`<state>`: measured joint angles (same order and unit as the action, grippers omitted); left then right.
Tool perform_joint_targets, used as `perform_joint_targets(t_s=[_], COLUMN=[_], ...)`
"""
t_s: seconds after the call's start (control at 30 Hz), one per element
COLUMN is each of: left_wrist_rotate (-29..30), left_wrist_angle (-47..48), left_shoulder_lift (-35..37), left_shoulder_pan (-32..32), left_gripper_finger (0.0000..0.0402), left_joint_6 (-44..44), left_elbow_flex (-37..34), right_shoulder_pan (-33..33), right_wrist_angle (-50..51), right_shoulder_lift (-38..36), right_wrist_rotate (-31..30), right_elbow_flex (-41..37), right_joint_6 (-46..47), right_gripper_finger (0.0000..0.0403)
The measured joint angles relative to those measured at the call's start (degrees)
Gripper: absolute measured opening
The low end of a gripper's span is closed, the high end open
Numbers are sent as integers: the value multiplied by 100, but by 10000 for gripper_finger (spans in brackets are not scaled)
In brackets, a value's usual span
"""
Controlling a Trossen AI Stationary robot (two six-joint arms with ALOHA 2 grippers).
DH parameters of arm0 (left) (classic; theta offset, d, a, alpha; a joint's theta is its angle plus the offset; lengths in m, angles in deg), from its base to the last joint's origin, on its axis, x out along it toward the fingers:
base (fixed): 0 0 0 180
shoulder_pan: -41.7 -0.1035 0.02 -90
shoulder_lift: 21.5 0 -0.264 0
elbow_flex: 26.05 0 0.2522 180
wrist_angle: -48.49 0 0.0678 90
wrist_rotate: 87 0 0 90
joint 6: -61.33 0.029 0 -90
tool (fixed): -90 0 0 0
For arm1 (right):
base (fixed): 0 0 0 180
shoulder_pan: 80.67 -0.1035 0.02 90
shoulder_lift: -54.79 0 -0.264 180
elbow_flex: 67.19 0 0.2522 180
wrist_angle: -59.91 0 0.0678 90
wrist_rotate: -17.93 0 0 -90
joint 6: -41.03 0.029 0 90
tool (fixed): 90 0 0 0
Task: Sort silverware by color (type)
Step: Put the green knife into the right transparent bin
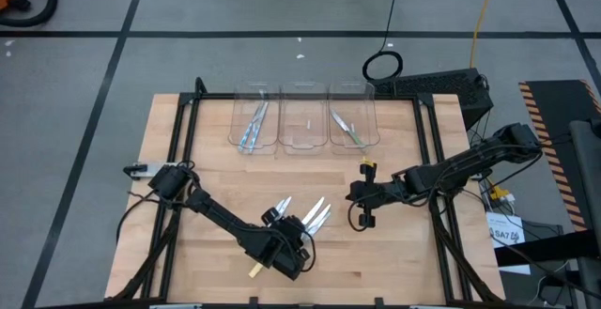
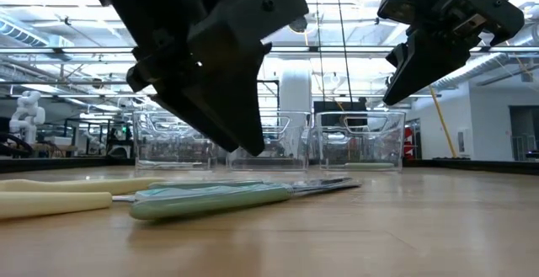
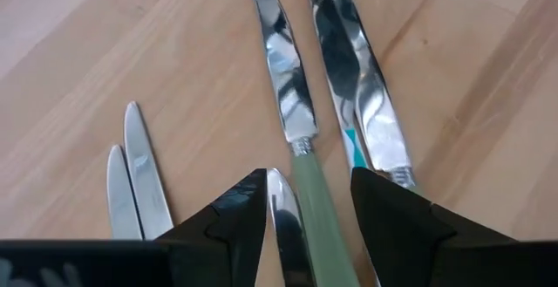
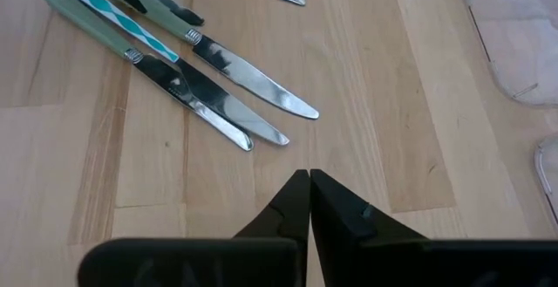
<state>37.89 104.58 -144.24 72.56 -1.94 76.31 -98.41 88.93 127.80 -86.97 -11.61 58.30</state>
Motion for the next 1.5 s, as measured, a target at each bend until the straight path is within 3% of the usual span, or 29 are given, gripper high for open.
perform_joint_targets(t_s=[0.47,0.77,1.0,1.23,1.5], left_wrist_rotate=[-108,-290,-133,-75,-231], left_wrist_angle=[-70,-387,-236,268,711], left_shoulder_lift=[-453,-529,-564,-599,-591], left_shoulder_pan=[-150,-219,-224,-231,-224], left_gripper_finger=[169,49,48,3,15], left_joint_6=[110,661,819,988,827], left_elbow_flex=[13,17,160,700,818], right_shoulder_pan=[0,0,0,0,0], right_wrist_angle=[1,-10,-3,-1,13], right_shoulder_lift=[0,0,0,0,0], right_wrist_rotate=[4,0,-2,0,0], right_elbow_flex=[-2,-2,-2,-2,-2], right_joint_6=[-7,0,-17,-17,-9], right_gripper_finger=[9,9,9,9,9])
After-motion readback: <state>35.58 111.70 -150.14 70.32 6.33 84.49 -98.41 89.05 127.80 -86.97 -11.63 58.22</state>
